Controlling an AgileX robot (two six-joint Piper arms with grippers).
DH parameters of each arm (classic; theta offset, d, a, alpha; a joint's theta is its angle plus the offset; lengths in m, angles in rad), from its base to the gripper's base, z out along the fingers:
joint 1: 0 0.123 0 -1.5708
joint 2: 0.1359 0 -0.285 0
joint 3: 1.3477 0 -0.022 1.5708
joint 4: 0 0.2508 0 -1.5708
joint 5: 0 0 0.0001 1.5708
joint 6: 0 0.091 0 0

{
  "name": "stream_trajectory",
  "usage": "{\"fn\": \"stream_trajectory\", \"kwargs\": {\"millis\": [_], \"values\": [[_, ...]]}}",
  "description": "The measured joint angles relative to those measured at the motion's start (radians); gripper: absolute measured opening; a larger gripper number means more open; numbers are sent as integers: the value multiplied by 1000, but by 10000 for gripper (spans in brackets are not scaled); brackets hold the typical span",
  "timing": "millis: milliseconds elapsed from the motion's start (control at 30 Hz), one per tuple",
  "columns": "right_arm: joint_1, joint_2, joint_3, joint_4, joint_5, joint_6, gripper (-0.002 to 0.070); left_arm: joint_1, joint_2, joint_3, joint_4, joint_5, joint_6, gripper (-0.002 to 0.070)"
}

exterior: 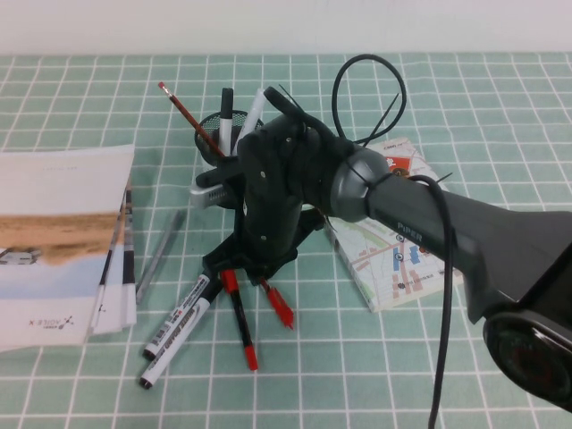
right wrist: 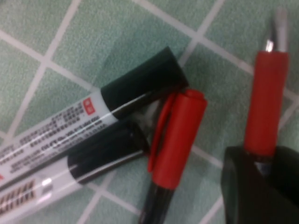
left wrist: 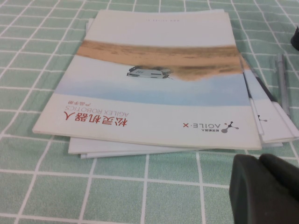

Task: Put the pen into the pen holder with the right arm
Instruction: Pick up the pen on the table, then place the pen onto the pen holder

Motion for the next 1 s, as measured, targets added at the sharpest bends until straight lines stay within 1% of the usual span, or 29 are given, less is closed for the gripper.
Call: {"fn": "stream_trajectory", "kwargs": {"millis": [33,233,300,367,433,533,600,700,733,800,867,1000], "values": [[0,0,-1,0,3,0,71,0,0,0,0,0,0,-4],[0,-27,11,-17,34,0,72,0,0,0,0,0,0,-4],[-2,-81,60,-27,-2,0,72,0,0,0,0,0,0,-4],[-4,-157,137,-37,-103,0,72,0,0,0,0,0,0,-4],[-8,-246,249,-53,-246,0,72,0,0,0,0,0,0,-4],[-13,-368,423,-77,-547,0,72,0,0,0,0,0,0,-4],[-23,-424,545,-90,-809,0,72,0,0,0,0,0,0,-4],[-54,-448,685,-107,-1231,0,72,0,0,0,0,0,0,-4],[-65,-445,717,-108,-1327,0,72,0,0,0,0,0,0,-4],[-81,-421,745,-98,-1521,-8,72,0,0,0,0,0,0,-4],[-85,-388,745,-61,-1659,-46,72,0,0,0,0,0,0,-4],[-86,-297,709,22,-1873,-128,72,0,0,0,0,0,0,-4]]}}
